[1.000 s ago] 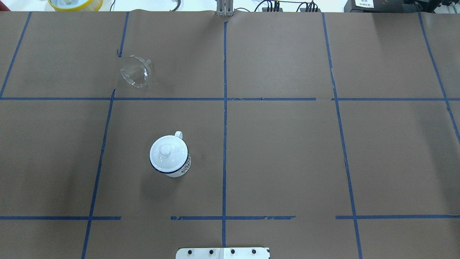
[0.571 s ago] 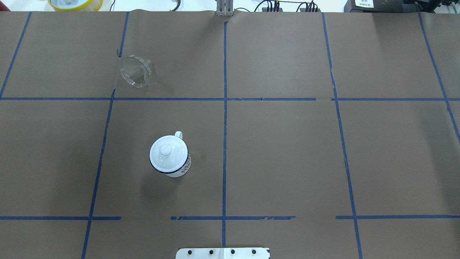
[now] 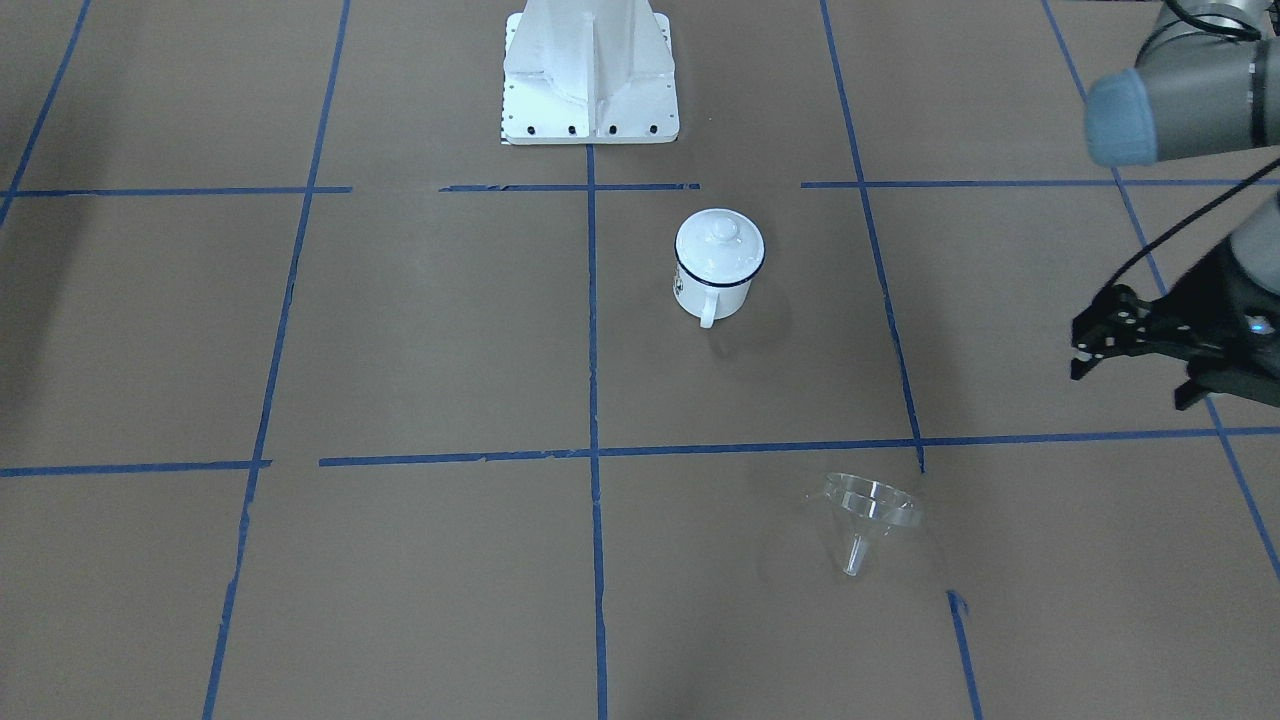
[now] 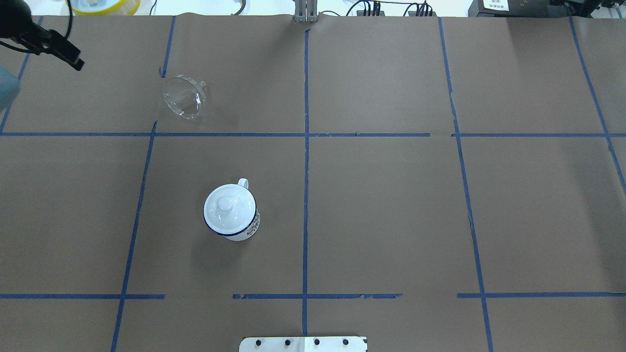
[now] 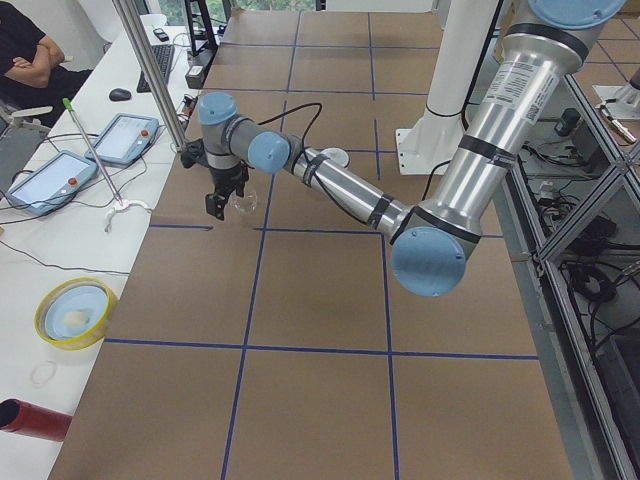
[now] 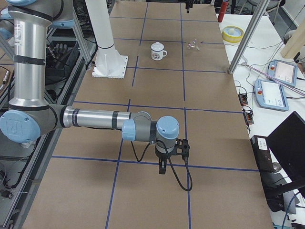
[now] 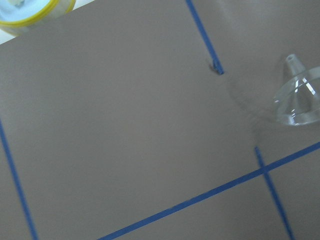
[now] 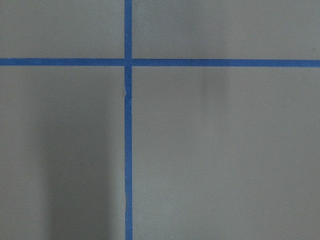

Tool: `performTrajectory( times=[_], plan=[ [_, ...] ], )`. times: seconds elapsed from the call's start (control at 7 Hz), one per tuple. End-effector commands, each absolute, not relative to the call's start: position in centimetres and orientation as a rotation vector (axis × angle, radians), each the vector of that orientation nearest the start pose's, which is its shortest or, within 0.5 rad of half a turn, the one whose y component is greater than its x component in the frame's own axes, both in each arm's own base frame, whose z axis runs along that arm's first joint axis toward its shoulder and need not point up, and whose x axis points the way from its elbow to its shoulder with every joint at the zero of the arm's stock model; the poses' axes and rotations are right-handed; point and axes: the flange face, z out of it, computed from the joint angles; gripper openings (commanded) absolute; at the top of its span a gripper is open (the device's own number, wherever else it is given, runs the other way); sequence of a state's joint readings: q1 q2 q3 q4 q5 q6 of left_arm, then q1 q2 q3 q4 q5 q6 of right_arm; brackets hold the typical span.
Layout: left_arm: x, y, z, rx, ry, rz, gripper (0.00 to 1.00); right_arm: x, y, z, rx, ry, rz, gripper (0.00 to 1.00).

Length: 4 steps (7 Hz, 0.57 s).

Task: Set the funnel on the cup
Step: 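Reach the left gripper toward the white lid on the mug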

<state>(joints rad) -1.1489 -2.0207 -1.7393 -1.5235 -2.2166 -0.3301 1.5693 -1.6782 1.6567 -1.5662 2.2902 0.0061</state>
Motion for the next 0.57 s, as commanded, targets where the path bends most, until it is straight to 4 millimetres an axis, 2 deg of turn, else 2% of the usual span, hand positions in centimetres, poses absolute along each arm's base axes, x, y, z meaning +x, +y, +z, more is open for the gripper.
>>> performTrajectory(
  times=[0.0, 0.14, 0.29, 0.43],
  plan=[
    [26.7, -53.5, 25.5, 0.234, 0.906, 0.168, 1.00, 6.7, -44.5, 67.0, -0.019, -0.719, 0.010, 1.00],
    [29.8, -49.8, 23.1, 0.172, 0.959, 0.118, 1.00, 6.7, -44.5, 67.0, -0.019, -0.719, 0.010, 1.00],
    [32.8, -46.7, 21.7, 0.101, 0.993, 0.082, 1.00, 6.7, -44.5, 67.0, -0.019, -0.719, 0.010, 1.00],
    [36.7, -43.9, 20.8, 0.041, 0.983, -0.019, 1.00, 6.7, -44.5, 67.0, -0.019, -0.719, 0.010, 1.00]
  ],
)
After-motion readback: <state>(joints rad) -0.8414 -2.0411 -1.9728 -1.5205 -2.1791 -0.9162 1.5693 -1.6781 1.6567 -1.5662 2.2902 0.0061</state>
